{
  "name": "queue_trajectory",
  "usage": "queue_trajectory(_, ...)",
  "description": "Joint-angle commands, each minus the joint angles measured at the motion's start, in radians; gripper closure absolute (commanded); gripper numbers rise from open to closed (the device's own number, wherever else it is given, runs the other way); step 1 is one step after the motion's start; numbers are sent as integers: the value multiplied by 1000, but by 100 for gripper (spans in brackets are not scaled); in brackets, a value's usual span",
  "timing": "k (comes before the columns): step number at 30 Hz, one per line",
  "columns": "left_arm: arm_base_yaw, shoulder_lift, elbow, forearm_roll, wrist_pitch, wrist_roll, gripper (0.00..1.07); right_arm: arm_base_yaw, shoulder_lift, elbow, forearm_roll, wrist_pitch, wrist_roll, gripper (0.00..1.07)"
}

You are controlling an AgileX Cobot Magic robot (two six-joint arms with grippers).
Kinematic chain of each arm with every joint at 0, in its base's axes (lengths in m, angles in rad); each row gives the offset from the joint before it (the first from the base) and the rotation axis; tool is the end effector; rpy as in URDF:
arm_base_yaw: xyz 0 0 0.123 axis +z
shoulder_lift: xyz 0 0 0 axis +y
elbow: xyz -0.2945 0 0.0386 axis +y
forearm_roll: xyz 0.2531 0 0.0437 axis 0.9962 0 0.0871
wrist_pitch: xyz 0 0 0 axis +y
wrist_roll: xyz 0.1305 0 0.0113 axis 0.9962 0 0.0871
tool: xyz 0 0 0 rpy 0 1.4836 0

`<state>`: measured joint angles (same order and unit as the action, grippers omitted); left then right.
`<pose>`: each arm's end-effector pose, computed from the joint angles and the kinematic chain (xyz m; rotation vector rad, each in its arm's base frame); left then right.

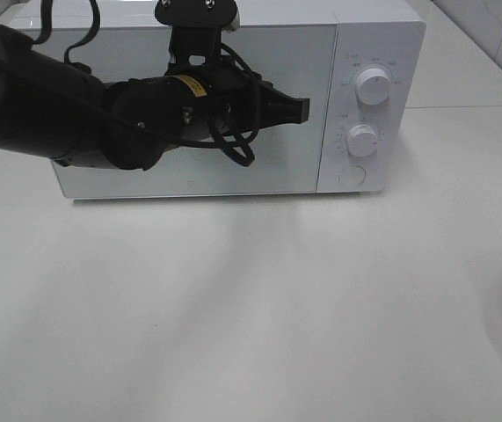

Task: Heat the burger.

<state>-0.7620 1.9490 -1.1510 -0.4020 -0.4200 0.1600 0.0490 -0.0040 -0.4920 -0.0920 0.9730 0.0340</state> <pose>0.3583 -0.3130 0.1909 0.4152 1.8745 -0.5100 0.0285 -0.0086 0.2698 -0.0155 1.9578 -0.0540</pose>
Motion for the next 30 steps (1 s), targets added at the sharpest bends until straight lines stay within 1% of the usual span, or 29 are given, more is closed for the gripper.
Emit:
queue_trajectory(1,-8,-71,62,-22,104,4,66,-5,-35,3,0,-11,-12,50)
queue_trajectory(2,-8,-101,91,-22,157,1,44,-5,-35,3,0,-11,-12,50)
queue_trajectory(3,-8,-101,91,-22,157,1,44,-5,-35,3,0,-11,-12,50)
queue_trajectory(4,-8,-117,101,-22,180,-1,32,-5,-35,3,0,-11,-12,50)
queue_trajectory(5,-8,-150,121,-22,246,-2,11,-5,-35,3,0,-11,-12,50)
queue_trajectory(6,-8,-150,121,-22,246,-2,11,-5,-35,3,0,-11,-12,50)
queue_trajectory(7,-8,-183,129,-22,328,-2,5,-5,-35,3,0,-11,-12,50)
queue_trajectory(8,-8,-183,129,-22,328,-2,5,-5,-35,3,0,-11,-12,50)
queue_trajectory(9,-8,-200,129,-22,384,-2,5,-5,-35,3,0,-11,-12,50)
queue_trajectory(10,-8,-231,129,-12,488,0,5,-5,-35,3,0,-11,-12,50)
queue_trajectory(13,-8,-248,129,-4,526,0,6,-5,-35,3,0,-11,-11,50)
queue_trajectory(15,-8,-309,129,41,683,-1,6,-5,-35,3,0,-11,-11,50)
queue_trajectory(18,-8,-322,129,48,711,-1,7,-5,-35,3,0,-11,-11,50)
queue_trajectory(20,-8,-381,129,92,855,-1,7,-5,-35,3,0,-11,-11,50)
queue_trajectory(22,-8,-396,129,103,890,-1,7,-5,-35,3,0,-11,-11,50)
queue_trajectory(23,-8,-424,129,124,967,-1,7,-5,-35,3,0,-11,-11,50)
queue_trajectory(24,-8,-424,129,124,967,-1,7,-5,-35,3,0,-11,-11,50)
queue_trajectory(25,-8,-438,129,138,1018,-1,7,-5,-35,3,0,-11,-11,50)
queue_trajectory(26,-8,-459,129,170,1116,-1,7,-5,-35,3,0,-11,-11,50)
queue_trajectory(27,-8,-459,129,170,1116,-1,7,-5,-35,3,0,-11,-11,50)
queue_trajectory(28,-6,-472,129,192,1192,-17,7,-5,-35,3,0,-11,-11,50)
queue_trajectory(29,-6,-472,129,192,1192,-17,7,-5,-35,3,0,-11,-11,50)
queue_trajectory(30,3,-475,129,201,1223,-40,7,-5,-35,3,0,-11,-11,50)
